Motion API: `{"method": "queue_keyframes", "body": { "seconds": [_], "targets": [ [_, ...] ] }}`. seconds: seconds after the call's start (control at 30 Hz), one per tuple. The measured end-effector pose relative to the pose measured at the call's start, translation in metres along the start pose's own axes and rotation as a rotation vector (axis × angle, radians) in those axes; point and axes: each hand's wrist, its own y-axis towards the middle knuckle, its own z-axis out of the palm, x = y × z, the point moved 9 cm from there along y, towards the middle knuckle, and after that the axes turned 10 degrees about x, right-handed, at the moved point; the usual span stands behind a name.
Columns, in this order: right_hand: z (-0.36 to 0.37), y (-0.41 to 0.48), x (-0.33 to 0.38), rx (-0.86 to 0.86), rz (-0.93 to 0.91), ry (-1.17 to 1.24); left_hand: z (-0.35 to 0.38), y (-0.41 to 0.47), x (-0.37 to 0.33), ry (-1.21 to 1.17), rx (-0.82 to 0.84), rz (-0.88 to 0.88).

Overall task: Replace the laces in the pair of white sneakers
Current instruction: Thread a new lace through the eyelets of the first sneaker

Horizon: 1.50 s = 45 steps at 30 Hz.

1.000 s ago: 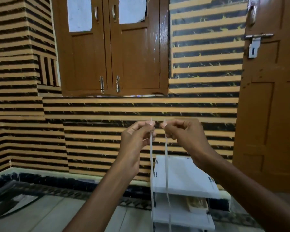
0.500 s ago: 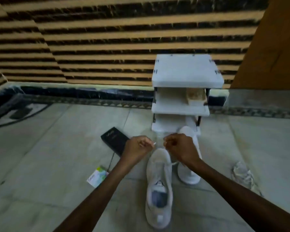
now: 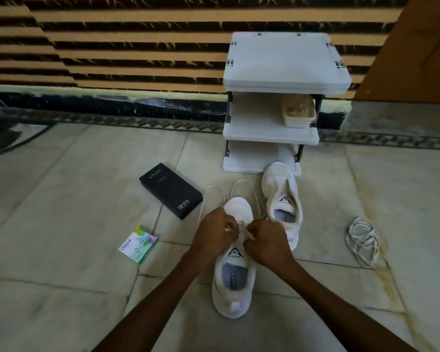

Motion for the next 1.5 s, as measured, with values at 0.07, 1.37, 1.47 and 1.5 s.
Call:
{"method": "queue_keyframes", "body": {
  "seconds": [0.07,1.37,1.47,1.5],
  "targets": [
    [0.000,0.001,-0.005,0.001,0.011,0.083,0.004,0.003,-0.001,-0.019,0.011,0.010],
    [-0.127,0.007,0.063,-0.414,-0.277,-0.127,0.048,0.014,0.045,-0.214,0.193,-0.307],
    [-0.207,-0.003,0.067,-0.469,-0.477,0.784,0.048,0.015,0.043,-0.113,0.203,-0.291],
    [-0.214,-0.001,0.069,-0.392,-0.525,1.047,0.047,0.015,0.042,-0.112,0.206,-0.290]
  ]
}}
